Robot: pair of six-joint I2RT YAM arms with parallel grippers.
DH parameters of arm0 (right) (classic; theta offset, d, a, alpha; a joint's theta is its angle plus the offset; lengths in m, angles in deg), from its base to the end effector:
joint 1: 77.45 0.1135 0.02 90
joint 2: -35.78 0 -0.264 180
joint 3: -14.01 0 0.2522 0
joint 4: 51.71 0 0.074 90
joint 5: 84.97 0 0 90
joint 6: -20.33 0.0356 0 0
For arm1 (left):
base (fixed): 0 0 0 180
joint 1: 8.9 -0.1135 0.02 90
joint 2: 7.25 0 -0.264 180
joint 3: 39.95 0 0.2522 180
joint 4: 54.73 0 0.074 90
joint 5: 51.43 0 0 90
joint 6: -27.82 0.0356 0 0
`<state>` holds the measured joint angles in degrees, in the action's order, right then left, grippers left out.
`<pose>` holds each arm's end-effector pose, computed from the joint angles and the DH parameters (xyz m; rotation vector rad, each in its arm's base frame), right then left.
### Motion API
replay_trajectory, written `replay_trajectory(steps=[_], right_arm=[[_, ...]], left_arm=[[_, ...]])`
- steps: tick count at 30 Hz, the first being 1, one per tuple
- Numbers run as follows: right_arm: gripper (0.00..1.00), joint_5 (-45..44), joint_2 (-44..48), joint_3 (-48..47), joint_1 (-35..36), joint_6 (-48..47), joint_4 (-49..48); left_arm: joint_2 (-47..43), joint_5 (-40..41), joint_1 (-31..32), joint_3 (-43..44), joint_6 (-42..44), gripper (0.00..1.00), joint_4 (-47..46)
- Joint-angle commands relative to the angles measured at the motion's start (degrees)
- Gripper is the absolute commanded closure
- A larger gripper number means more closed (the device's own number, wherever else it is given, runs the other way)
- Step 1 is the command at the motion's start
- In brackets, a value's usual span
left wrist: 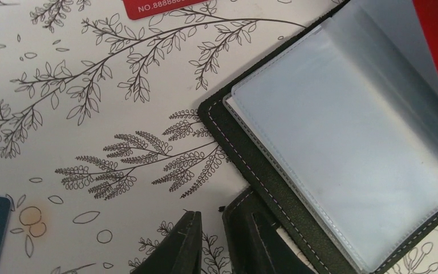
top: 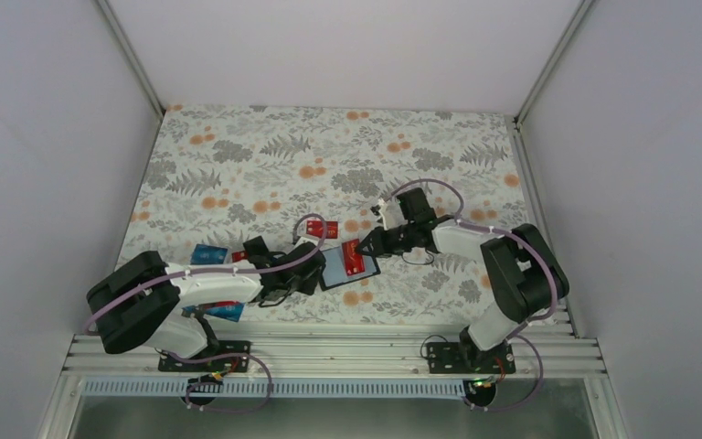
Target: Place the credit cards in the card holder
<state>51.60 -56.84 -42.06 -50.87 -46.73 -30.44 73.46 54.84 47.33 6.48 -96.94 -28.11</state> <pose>0.2452 0.1516 0.1437 -0.4133 2.6404 1.3569 0.1408 -0.1926 0.1375 0.3865 2.5523 -0.2190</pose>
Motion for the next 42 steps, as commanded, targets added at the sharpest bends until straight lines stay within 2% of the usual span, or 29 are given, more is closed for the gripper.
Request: replay_trajectory(steps=[1,5,10,20,42], right_arm=[[0.96,-0.87,-0.95,-2.08,0.91,0.71,-2.60],[0.96,-1.08,-2.01,-2.08,1.18,0.78,-3.20],[0.96,-1.28,-2.26,-2.00,1.46,1.06,-4.02],[0.96,-3.40,-4.33,-1.34,1.84,0.97,-4.32],[0.96,0.20,-6.72,0.44,3.82,4.13,-4.81]], left_arm=[[-1.27,-0.36,-0.28,-0.51,-4.18,0.76,-0.29],[-1.69,-1.48,-0.28,0.43,-6.44,0.70,0.90],[-1.53,-3.31,-0.24,0.82,-7.40,0.67,0.60],[-0.93,-4.93,-0.24,0.99,-7.66,0.67,-1.43],[3.29,-5.61,-0.30,0.00,-9.01,0.80,-3.61]])
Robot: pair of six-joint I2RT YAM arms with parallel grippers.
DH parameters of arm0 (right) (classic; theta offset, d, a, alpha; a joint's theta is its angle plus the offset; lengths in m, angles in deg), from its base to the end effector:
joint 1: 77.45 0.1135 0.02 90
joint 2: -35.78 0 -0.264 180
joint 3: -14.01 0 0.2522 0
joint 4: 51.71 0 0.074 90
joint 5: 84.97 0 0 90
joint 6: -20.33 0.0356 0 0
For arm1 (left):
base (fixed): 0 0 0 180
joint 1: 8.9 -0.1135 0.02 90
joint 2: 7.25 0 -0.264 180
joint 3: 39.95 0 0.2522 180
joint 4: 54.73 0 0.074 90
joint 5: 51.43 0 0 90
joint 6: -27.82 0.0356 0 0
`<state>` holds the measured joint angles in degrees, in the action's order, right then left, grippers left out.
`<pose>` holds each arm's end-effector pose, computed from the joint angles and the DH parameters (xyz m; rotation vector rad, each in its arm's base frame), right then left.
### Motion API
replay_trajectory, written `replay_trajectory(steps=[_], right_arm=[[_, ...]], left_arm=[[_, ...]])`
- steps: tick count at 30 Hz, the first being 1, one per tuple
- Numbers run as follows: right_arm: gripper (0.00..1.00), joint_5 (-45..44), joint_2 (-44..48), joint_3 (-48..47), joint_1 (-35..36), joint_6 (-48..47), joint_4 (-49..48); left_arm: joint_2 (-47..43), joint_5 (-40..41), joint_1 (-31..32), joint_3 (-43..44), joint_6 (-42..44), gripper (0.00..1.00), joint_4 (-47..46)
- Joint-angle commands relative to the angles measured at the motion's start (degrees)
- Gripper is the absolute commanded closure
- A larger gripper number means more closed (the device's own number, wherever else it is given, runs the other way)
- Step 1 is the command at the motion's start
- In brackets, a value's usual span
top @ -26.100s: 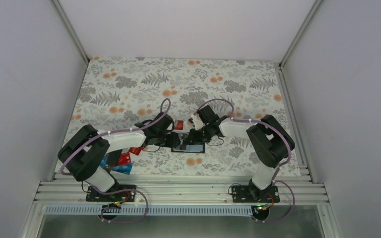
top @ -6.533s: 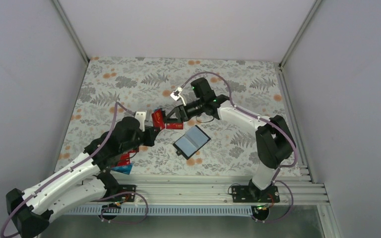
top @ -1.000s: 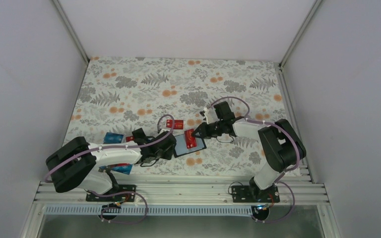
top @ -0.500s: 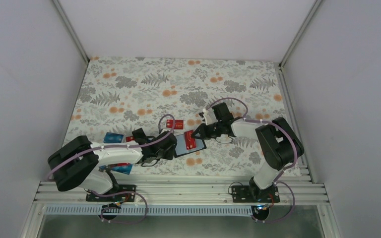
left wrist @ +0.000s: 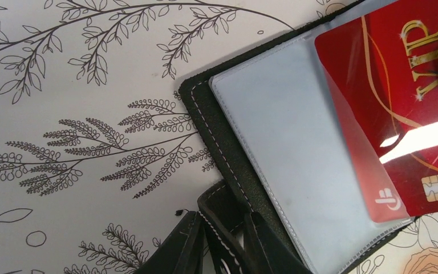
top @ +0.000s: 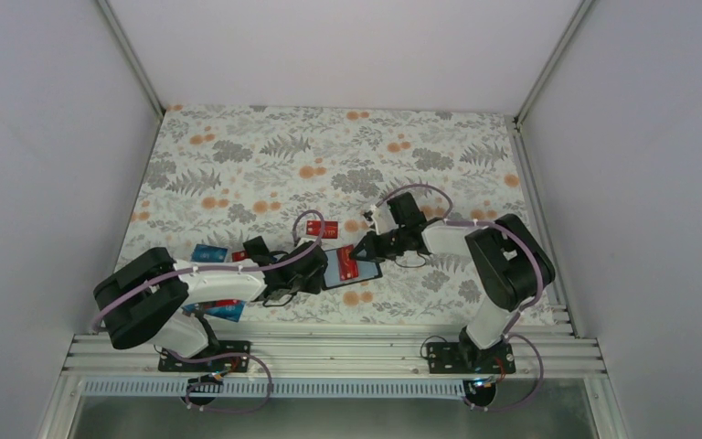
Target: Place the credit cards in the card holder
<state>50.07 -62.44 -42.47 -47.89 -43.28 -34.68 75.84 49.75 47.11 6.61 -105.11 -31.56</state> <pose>0.2462 0.1686 0.1221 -0.3896 2.7053 1.3501 0.1432 -0.2000 0.1314 0.2302 2.6193 -0.3737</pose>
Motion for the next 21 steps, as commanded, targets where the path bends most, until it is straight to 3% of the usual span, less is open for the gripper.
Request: replay_trajectory(steps=[1,21], right_arm=[[0.96,1.87,-1.14,0.77,0.85,0.68,-0.52],[0.96,2.40,-3.87,-2.60,1.73,0.36,5.82]], left_arm=[[0.87,-0.44,-0.11,-0.21,-0.89,0.80,-0.11],[1.03,0.55,-0.08,-0.57,-1.72,0.87,0.62]])
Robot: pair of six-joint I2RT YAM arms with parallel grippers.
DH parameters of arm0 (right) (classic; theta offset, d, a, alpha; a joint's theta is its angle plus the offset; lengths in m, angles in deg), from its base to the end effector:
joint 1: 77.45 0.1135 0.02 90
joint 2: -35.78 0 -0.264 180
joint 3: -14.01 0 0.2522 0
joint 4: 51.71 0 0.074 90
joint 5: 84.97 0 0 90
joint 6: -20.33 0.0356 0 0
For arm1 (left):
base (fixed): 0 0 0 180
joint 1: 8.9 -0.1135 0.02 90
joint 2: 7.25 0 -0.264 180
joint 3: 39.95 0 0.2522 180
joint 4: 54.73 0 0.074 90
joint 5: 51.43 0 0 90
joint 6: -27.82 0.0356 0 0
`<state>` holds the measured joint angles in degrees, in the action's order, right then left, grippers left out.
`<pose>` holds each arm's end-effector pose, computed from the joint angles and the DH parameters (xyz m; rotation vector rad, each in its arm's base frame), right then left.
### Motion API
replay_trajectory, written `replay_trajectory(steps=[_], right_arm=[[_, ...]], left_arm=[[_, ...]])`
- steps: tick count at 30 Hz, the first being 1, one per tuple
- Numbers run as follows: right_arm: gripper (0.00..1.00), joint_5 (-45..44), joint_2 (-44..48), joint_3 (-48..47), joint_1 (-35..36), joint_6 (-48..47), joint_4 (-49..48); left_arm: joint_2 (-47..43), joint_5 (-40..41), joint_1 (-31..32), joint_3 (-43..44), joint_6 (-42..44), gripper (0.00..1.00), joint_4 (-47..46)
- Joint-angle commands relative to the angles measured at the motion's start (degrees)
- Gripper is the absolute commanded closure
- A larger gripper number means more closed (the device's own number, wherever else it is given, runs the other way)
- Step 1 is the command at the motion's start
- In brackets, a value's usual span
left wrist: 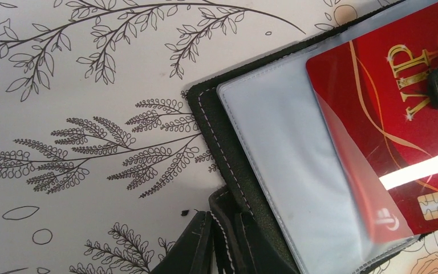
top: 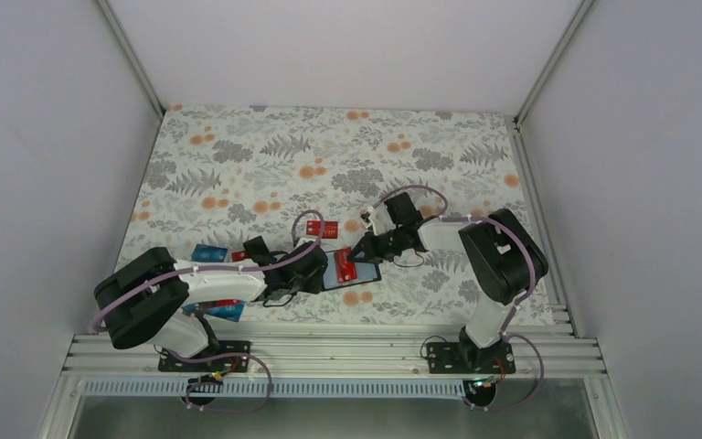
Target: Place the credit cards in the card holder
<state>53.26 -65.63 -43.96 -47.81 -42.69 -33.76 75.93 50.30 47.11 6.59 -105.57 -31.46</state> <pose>0.2495 0.1725 0.1131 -0.3790 2.7515 1.4212 0.1433 -0.1996 0.1309 0.2166 2.6182 -0.3639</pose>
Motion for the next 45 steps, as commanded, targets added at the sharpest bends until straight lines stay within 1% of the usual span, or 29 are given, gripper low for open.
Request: replay_trajectory(steps=[1,4,9,17,27,31,35,45], right_arm=[[0.96,-1.35,-0.40,-1.26,1.64,-0.09,5.67],[0.96,-3.24,1.44,-1.41,1.58,1.14,7.04],[0.96,-6.83,5.13,-0.54,1.57,4.03,6.70],[0.96,-8.24,5.69,1.21,1.78,7.13,5.43],[0.96,-5.55,2.44,0.88,2.72,8.50,5.74],[0.96,-2.23,0.55,-0.37,2.71,5.99,5.73],[0.96,-1.66,-1.40,-0.99,2.71,3.49,5.83],[0.96,-1.60,-3.67,-0.23,3.41,8.05,0.09]], left_arm=[[1.06,0.29,-0.08,-0.52,-1.39,0.88,0.71],[1.38,0.82,0.02,-0.29,-1.99,0.90,1.52],[1.89,0.79,-0.04,-0.36,-2.61,0.92,1.60],[2.23,1.06,0.00,-0.22,-3.11,0.95,2.10],[2.20,1.15,0.00,-0.49,-3.79,0.96,2.01],[2.25,1.04,-0.10,-0.54,-3.81,0.96,1.83],[2.40,1.03,-0.06,-0.59,-3.55,0.97,1.65],[2.72,0.77,-0.03,-0.23,-3.46,0.97,1.64]])
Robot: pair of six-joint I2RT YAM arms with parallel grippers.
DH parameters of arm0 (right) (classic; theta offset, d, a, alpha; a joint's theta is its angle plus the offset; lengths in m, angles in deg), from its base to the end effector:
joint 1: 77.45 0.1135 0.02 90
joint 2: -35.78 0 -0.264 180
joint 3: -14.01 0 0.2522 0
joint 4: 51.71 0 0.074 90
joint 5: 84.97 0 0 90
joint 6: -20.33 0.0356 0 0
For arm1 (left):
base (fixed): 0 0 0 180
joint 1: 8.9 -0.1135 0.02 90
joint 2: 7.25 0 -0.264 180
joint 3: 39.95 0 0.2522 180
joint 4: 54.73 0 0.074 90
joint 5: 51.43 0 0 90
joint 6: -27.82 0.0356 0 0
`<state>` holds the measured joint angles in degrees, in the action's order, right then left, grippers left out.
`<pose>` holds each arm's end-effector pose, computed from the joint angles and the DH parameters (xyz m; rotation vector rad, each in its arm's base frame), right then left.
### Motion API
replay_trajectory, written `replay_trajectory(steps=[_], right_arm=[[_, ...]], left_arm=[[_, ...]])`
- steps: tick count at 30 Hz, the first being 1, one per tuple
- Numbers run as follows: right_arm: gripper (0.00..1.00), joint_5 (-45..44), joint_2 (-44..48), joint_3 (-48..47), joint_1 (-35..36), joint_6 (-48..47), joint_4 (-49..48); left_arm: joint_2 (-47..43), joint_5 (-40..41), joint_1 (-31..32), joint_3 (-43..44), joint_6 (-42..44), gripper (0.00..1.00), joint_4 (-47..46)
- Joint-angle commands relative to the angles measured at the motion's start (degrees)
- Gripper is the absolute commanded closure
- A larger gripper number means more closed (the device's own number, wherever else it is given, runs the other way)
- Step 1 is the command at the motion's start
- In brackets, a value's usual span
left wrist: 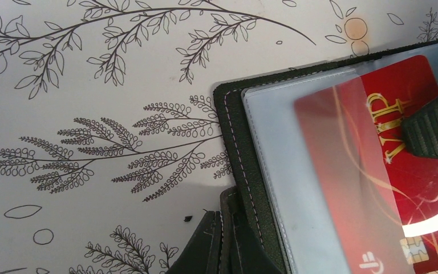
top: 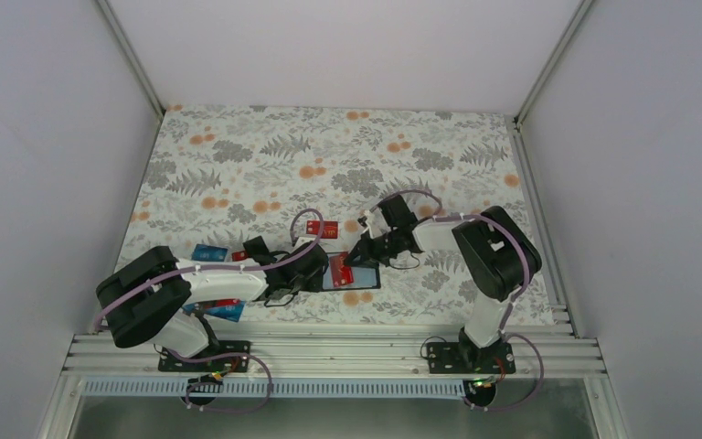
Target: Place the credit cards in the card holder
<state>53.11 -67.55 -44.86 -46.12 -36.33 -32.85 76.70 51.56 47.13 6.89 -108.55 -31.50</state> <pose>0.2466 0.1811 0.1064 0.2411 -2.7375 -1.3766 0.1447 -0.2004 0.1294 0.1420 2.6198 -0.3541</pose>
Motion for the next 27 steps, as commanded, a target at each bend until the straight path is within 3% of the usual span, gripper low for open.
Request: replay_trajectory(steps=[1,15,27], right_arm=[[0.96,-1.63,-1.74,0.82,1.90,2.07,-1.22],[0.95,-4.23,-1.58,2.39,5.19,8.37,-5.08],[0.66,-5.68,2.59,-0.07,5.14,2.24,5.48]], left_arm=[[2.04,-0.50,-0.07,-0.54,-0.48,0.97,1.63],[2.37,-0.65,-0.08,-0.58,-0.74,0.98,1.60],[1.99,-0.42,-0.13,-1.11,-1.44,0.98,1.68]])
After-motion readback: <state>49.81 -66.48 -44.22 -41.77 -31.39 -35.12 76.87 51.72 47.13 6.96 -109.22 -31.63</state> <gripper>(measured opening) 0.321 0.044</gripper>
